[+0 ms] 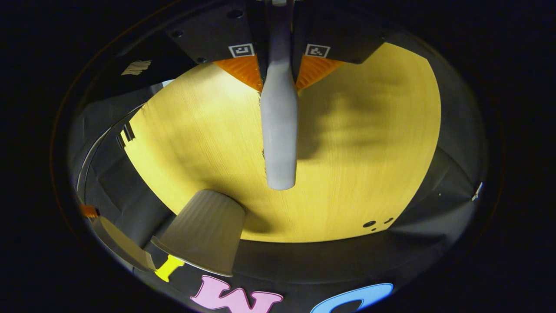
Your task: Pick up the small broom and dustpan from the desktop, sweep the trash into the dustpan with the broom, and then empty the trash into the garbage bin.
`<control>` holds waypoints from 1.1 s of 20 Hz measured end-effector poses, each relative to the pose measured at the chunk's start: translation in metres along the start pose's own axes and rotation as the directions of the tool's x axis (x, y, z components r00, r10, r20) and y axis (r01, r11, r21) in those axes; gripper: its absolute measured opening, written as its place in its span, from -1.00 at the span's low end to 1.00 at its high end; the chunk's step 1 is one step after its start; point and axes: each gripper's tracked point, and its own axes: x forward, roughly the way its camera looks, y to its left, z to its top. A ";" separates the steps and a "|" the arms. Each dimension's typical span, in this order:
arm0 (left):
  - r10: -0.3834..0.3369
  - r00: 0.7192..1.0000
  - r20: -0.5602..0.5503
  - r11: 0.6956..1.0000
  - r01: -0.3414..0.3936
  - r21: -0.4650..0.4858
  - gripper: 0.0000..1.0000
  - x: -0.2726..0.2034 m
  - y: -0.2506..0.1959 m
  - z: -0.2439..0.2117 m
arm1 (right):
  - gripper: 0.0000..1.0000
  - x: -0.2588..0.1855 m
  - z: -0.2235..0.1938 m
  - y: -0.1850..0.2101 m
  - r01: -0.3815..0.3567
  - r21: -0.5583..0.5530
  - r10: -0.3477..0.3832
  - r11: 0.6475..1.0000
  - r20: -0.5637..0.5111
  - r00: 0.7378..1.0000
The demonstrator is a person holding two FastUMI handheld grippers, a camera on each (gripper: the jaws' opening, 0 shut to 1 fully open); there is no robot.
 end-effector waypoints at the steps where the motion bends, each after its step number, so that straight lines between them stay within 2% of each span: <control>1: 0.011 1.000 0.004 1.000 -0.011 -0.013 -0.44 -0.001 0.006 0.003 | -0.24 0.007 0.012 -0.010 0.012 -0.006 -0.012 1.000 0.010 1.000; 3: 0.043 0.999 0.008 0.998 -0.042 -0.050 -0.44 -0.004 0.013 0.005 | -0.24 0.027 0.036 -0.027 0.023 -0.001 -0.023 1.000 0.031 0.999; 4: 0.059 0.998 0.012 0.995 -0.057 -0.078 -0.37 -0.006 0.015 0.007 | -0.24 0.036 0.045 -0.034 0.026 0.002 -0.026 1.000 0.038 0.999; 5: 0.071 0.997 0.016 0.992 -0.069 -0.107 -0.44 -0.007 0.017 0.009 | -0.24 0.047 0.052 -0.041 0.034 -0.003 -0.033 0.999 0.041 0.999; 6: 0.085 0.996 0.022 0.987 -0.081 -0.141 -0.37 -0.009 0.019 0.011 | -0.24 0.059 0.059 -0.049 0.046 -0.013 -0.045 0.999 0.044 0.998; 7: 0.095 0.995 0.031 0.980 -0.088 -0.181 -0.43 -0.010 0.019 0.014 | -0.24 0.064 0.061 -0.056 0.063 -0.032 -0.061 0.998 0.049 0.997; 9: 0.103 0.994 0.041 0.959 -0.089 -0.270 -0.44 -0.014 0.015 0.012 | -0.24 0.094 0.076 -0.072 0.107 -0.068 -0.103 0.992 0.060 0.993; 11: 0.120 0.992 0.028 0.943 -0.106 -0.315 -0.50 -0.013 0.016 0.009 | -0.24 0.114 0.084 -0.081 0.140 -0.100 -0.132 0.985 0.078 0.988; 12: 0.137 0.990 0.019 0.939 -0.124 -0.321 -0.39 -0.013 0.017 0.007 | -0.24 0.118 0.086 -0.087 0.176 -0.137 -0.164 0.975 0.094 0.982; 14: 0.169 0.986 0.002 0.927 -0.158 -0.341 -0.44 -0.022 0.024 -0.005 | -0.24 0.123 0.091 -0.101 0.263 -0.251 -0.233 0.932 0.145 0.962; 18: 0.197 0.980 -0.025 0.892 -0.190 -0.410 -0.44 -0.030 0.029 -0.021 | -0.24 0.137 0.099 -0.106 0.360 -0.364 -0.293 0.859 0.227 0.929; 19: 0.207 0.978 -0.031 0.886 -0.201 -0.419 -0.37 -0.031 0.030 -0.023 | -0.24 0.138 0.101 -0.107 0.377 -0.378 -0.298 0.845 0.251 0.921; 20: 0.216 0.976 -0.035 0.880 -0.210 -0.425 -0.44 -0.033 0.029 -0.028 | -0.24 0.139 0.103 -0.110 0.393 -0.391 -0.304 0.832 0.271 0.913; 22: 0.227 0.973 -0.042 0.873 -0.223 -0.434 -0.44 -0.034 0.030 -0.030 | -0.24 0.135 0.101 -0.111 0.429 -0.425 -0.319 0.797 0.308 0.896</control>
